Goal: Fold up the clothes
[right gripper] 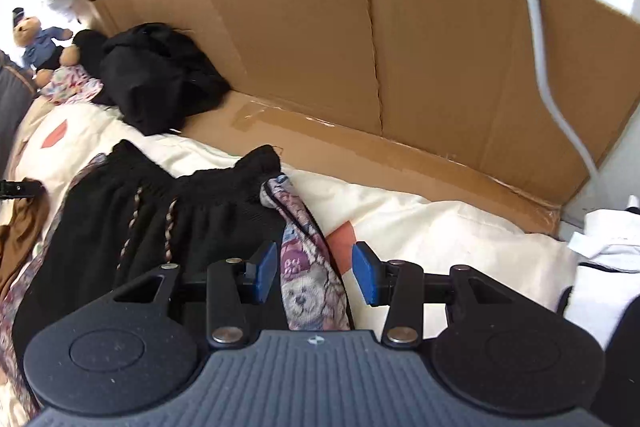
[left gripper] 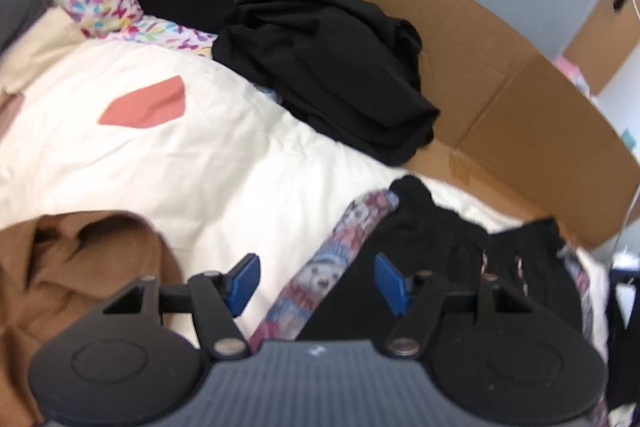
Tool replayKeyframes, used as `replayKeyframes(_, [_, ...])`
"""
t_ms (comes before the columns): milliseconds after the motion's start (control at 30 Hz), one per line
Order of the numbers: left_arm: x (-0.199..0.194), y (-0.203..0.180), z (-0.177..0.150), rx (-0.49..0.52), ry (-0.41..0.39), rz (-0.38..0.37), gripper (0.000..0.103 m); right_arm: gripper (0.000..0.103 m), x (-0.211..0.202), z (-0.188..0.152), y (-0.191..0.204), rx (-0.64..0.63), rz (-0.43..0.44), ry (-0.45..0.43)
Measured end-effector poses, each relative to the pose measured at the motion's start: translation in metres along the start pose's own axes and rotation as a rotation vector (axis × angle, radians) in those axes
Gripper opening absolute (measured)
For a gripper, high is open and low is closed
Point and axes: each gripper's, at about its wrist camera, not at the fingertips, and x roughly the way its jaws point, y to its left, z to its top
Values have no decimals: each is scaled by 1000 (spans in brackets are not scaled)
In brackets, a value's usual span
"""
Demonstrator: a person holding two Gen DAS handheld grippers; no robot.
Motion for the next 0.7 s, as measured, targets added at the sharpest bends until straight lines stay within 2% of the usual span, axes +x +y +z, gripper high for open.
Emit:
replayKeyframes(167, [24, -1, 11, 38, 18, 2, 71, 51, 28, 3, 4, 7, 1, 7])
replayKeyframes(300, [49, 1, 15, 50, 38, 52, 74, 52, 48, 1, 8, -7, -7, 9])
replayKeyframes(633, [85, -5, 8, 3, 46, 23, 73, 51, 75, -5, -6, 30, -13, 19])
replayKeyframes(667, [87, -6, 8, 7, 54, 32, 70, 48, 76, -5, -7, 34, -10, 17])
replayKeyframes(700, [90, -8, 8, 11, 63, 40, 61, 39, 77, -5, -7, 31, -8, 17])
